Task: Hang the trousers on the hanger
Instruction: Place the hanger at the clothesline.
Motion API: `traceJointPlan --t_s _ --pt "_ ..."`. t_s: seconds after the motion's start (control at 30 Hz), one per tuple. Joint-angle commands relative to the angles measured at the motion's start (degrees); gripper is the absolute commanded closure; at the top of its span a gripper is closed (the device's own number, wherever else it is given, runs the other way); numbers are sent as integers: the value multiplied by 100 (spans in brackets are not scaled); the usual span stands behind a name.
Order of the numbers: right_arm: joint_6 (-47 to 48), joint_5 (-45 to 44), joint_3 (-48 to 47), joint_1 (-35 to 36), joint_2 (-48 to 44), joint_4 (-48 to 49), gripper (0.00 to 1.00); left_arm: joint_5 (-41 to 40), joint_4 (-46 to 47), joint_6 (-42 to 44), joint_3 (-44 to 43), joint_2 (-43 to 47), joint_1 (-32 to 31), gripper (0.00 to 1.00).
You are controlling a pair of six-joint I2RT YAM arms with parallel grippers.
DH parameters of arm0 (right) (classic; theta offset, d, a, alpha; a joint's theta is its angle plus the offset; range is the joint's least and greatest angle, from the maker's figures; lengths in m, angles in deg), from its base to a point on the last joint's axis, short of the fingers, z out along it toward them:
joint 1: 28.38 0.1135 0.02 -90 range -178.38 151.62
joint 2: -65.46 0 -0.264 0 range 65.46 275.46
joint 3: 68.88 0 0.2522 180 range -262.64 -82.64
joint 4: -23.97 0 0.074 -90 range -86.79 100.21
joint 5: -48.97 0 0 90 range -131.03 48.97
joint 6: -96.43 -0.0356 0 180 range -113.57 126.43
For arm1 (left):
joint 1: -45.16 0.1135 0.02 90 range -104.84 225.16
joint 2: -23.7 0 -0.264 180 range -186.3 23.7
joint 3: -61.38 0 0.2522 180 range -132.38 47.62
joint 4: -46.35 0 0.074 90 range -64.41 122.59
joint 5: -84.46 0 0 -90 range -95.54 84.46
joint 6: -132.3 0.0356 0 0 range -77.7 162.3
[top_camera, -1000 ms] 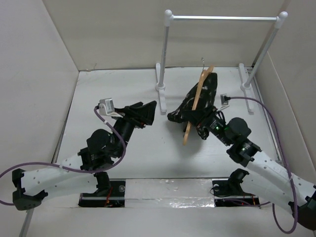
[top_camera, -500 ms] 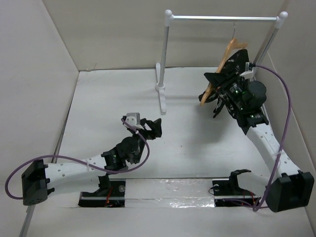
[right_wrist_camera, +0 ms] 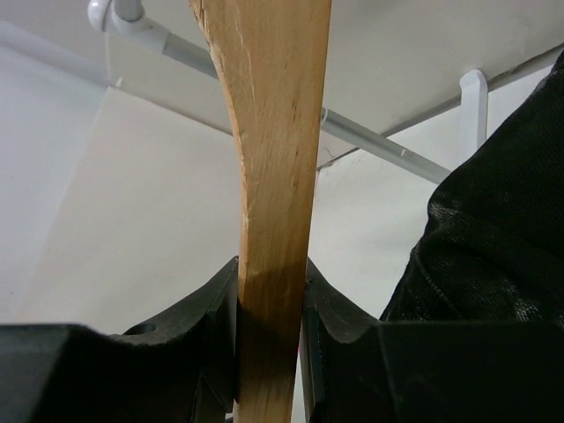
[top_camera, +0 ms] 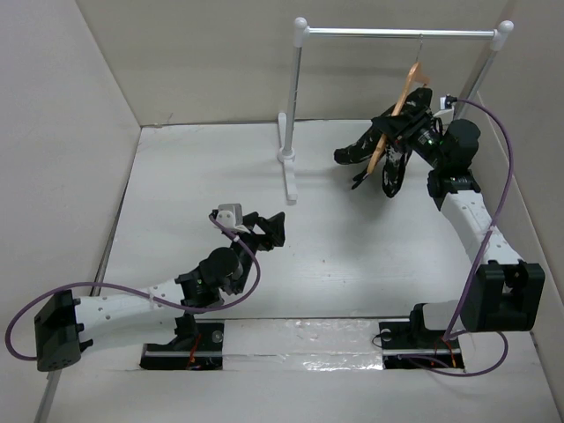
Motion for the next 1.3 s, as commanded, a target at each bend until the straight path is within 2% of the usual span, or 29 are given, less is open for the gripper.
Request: traceJointPlan --t_s 0.0,0.13,0.63,0.87,1.0,1.03,1.07,1.1,1.17,1.2,1.27 --pt "332 390 -602 -82 -404 1630 100 101 205 -38 -95 -140 29 30" --pt "385 346 -724 -188 -413 1455 100 127 205 -55 -122 -281 29 29" --pt "377 416 -1638 -460 861 1165 100 57 117 32 -166 -211 29 29" --pt "465 416 -1165 -460 1046 1217 100 30 108 32 -148 -176 29 29" --pt "482 442 -918 -460 1125 1349 94 21 82 24 -192 -228 29 28" --pt "499 486 -926 -460 1134 1340 91 13 82 32 -192 -255 29 28" --pt "552 539 -918 -460 1134 1314 83 13 73 24 -201 -264 29 28" --pt "605 548 -935 -460 1125 1279 58 -5 30 15 -210 -272 29 28" --pt "893 548 -970 -460 1011 946 25 -14 -6 -3 -236 -264 29 28" --pt "1078 496 -1049 -460 959 745 0 -49 -15 15 -236 -255 29 27" --pt "1769 59 -1181 -460 704 -229 0 -206 -84 32 -280 -255 29 25"
